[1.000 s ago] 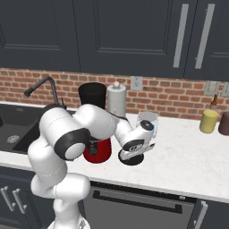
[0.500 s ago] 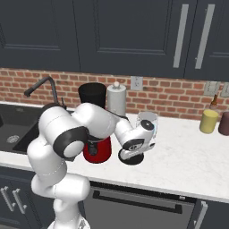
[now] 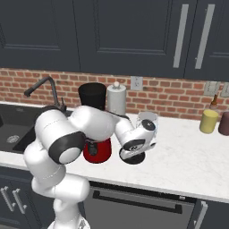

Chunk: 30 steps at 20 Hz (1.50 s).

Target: Close the lid blender by securely placing the lid on top.

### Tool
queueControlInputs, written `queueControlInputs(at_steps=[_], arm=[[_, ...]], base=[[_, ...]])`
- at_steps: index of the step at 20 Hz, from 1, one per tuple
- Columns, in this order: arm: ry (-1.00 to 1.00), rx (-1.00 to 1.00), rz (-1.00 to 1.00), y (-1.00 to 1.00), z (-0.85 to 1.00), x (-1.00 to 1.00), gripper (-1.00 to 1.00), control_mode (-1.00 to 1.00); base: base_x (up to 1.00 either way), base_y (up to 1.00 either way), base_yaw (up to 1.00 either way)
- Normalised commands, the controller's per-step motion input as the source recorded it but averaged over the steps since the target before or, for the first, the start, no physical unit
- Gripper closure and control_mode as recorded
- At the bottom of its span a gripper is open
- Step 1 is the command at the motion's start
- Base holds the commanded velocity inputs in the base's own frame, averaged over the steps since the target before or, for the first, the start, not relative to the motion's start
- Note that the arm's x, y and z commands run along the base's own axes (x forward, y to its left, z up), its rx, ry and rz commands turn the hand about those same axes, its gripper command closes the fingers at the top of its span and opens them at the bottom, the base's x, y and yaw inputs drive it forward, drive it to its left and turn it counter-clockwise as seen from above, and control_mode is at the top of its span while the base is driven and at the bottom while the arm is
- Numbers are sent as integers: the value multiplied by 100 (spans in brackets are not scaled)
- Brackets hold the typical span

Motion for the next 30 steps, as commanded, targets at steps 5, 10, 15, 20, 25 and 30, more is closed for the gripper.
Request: queueControlInputs(at_steps=[5, 10, 15, 20, 25, 30], arm=[[-2, 0, 0, 0, 60, -40, 100, -100], [0, 0, 0, 0, 74, -42, 100, -100], [0, 0, 0, 0, 82, -36, 100, -100], [0, 0, 0, 0, 81, -31, 100, -100], [-7, 0, 0, 0, 81, -31, 100, -100], [-8, 0, 0, 0, 91, -23, 100, -100]], base=[[0, 0, 0], [0, 0, 0], [0, 0, 0], [0, 0, 0], [0, 0, 0], [0, 0, 0]])
